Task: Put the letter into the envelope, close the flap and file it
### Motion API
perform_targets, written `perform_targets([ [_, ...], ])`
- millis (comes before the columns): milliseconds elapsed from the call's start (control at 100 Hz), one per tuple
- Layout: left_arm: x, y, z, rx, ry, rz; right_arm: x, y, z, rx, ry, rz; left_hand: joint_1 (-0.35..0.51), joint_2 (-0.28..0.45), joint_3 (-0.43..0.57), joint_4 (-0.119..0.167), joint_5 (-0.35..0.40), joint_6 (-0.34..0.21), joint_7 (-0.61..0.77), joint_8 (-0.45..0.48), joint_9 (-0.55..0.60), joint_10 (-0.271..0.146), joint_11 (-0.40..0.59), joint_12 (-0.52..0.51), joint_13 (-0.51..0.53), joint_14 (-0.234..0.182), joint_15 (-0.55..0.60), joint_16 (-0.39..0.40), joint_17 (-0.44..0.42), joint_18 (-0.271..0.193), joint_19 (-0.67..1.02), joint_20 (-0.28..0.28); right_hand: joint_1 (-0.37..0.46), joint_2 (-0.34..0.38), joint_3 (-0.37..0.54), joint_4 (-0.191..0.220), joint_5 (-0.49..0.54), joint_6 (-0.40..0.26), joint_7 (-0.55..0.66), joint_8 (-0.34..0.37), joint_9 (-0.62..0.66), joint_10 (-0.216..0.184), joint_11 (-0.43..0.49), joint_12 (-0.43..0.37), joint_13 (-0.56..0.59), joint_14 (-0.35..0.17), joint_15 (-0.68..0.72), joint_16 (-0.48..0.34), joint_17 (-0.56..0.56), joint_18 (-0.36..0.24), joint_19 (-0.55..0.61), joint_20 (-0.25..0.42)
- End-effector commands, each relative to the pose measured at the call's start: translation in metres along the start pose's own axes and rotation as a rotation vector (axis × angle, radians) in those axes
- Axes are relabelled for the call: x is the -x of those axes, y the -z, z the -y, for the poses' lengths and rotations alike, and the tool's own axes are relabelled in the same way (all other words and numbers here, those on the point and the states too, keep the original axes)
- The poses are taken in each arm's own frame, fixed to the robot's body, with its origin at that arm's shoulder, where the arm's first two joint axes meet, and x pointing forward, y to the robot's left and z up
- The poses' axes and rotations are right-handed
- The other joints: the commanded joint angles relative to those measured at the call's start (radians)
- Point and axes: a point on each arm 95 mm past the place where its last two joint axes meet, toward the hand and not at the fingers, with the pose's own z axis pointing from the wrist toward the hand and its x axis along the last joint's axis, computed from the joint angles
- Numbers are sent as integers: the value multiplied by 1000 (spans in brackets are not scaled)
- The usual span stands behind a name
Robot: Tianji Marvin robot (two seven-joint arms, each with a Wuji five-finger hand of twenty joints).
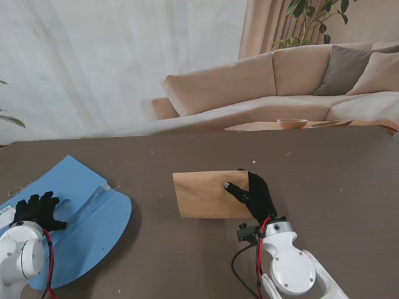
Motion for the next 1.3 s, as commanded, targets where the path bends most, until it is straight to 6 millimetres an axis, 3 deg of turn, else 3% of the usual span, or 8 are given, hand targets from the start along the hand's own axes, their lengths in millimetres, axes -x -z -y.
perform_targets([
  [0, -4, 7, -8, 15, 15, -26, 0, 1, 4, -14, -11, 2, 19, 21, -9, 11, 44, 15, -21, -69, -29, -21, -33, -14, -4, 2, -24, -34, -1, -7, -24, -28, 47, -7, 31, -6, 30, -28, 20, 8, 34, -1, 2, 1, 5, 9, 22, 7, -1, 8, 38, 5],
  [90, -4, 11, -10, 7, 15, -40, 0, 2, 4, -13, -12, 2, 14, 20, -6, 9, 90, 31, -4, -92, -28, -21, -32, -11, -3, 2, -25, -42, -1, -6, -28, -38, 47, -8, 31, -6, 31, -28, 20, 8, 34, -1, 3, 1, 5, 9, 23, 7, -1, 8, 38, 5],
  [280, -4, 15, -14, -3, 13, -30, -1, 2, 4, -11, -12, -2, 2, 23, -8, 6, 87, 95, -28, -143, -28, -17, -30, 0, -4, 2, -23, -48, 1, -4, -31, -52, 47, -8, 31, -5, 31, -28, 20, 9, 34, -2, 3, 1, 5, 9, 24, 8, -1, 8, 39, 6],
  [500, -2, 14, -19, 12, 28, -5, -1, 3, 5, -10, -13, -2, -2, 25, -11, 4, 111, 115, -16, -146, -26, -12, -25, 11, -4, 0, -24, -50, 1, -4, -33, -60, 47, -8, 32, -5, 31, -28, 21, 10, 34, -2, 4, 2, 5, 9, 26, 8, -2, 8, 39, 6],
  [680, -2, 15, -25, 23, 35, -6, -1, 3, 5, -11, -15, -1, 3, 25, -8, 4, 119, 127, 124, 20, -25, -10, -24, 38, -3, 0, -21, -44, 0, -4, -27, -65, 47, -9, 32, -4, 32, -29, 21, 11, 34, -1, 5, 2, 4, 10, 26, 8, -3, 7, 40, 7],
  [950, -3, 16, -31, 19, 32, -9, -1, 2, 6, -13, -17, -1, -10, 4, 18, 1, 86, 143, 208, 67, -27, -20, -32, 9, -3, -4, -23, -48, -1, -6, -24, -63, 47, -8, 32, -3, 31, -29, 21, 12, 31, -2, 6, 4, 1, 9, 28, 9, -6, 6, 40, 7],
  [1160, -4, 17, -35, 22, -5, -1, -1, 2, 6, -13, -20, 0, -94, -49, 109, -26, -82, 171, 578, 360, -31, -31, -39, -39, -3, -11, -31, -77, 1, -8, -30, -73, 46, -7, 32, -4, 30, -30, 21, 13, 30, -2, 9, 5, -1, 10, 32, 10, -9, 5, 42, 8],
  [1290, -4, 17, -35, 24, -21, 3, -1, 3, 6, -15, -25, 1, -116, -65, 142, -35, -159, 150, 700, 512, -29, -41, -36, -37, -2, -15, -34, -89, 2, -10, -31, -80, 47, -7, 32, -4, 30, -30, 21, 14, 28, -2, 9, 6, -4, 9, 33, 11, -11, 4, 42, 8],
])
